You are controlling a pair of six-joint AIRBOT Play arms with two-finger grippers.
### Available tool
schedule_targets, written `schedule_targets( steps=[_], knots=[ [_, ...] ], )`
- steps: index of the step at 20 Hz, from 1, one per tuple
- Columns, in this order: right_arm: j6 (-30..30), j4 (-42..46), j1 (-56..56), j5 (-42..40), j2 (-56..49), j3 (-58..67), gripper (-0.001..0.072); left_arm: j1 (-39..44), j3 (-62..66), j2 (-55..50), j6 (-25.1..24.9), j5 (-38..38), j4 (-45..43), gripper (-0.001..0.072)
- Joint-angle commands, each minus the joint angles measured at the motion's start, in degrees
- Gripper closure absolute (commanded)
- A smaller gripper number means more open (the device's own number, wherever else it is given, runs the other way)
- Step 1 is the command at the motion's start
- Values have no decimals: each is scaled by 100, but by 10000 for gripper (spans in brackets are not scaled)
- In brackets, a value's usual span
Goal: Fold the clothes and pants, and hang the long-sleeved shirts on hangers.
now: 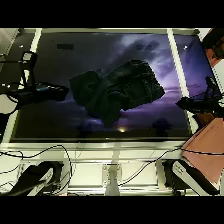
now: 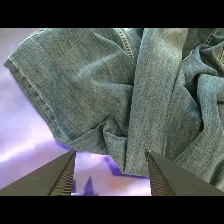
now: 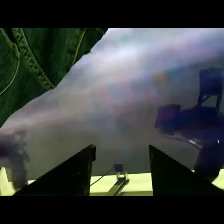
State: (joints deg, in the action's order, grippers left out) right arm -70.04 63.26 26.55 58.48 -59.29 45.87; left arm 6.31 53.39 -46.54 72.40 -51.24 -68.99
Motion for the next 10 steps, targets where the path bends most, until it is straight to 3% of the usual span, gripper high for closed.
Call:
schedule_targets(
  steps=[1,6,8,10],
  knots=[
    [70,-74,7,-197,-4,-28,295,0,7,4,0,0,0,241],
    [-142,-332,9,-538,-317,-284,295,0,7,4,0,2,0,241],
    [9,-1180,7,-592,-734,-326,293,0,7,4,0,0,0,241],
    [468,-2398,7,-706,-1241,-323,237,0,7,4,0,0,0,241]
  ],
)
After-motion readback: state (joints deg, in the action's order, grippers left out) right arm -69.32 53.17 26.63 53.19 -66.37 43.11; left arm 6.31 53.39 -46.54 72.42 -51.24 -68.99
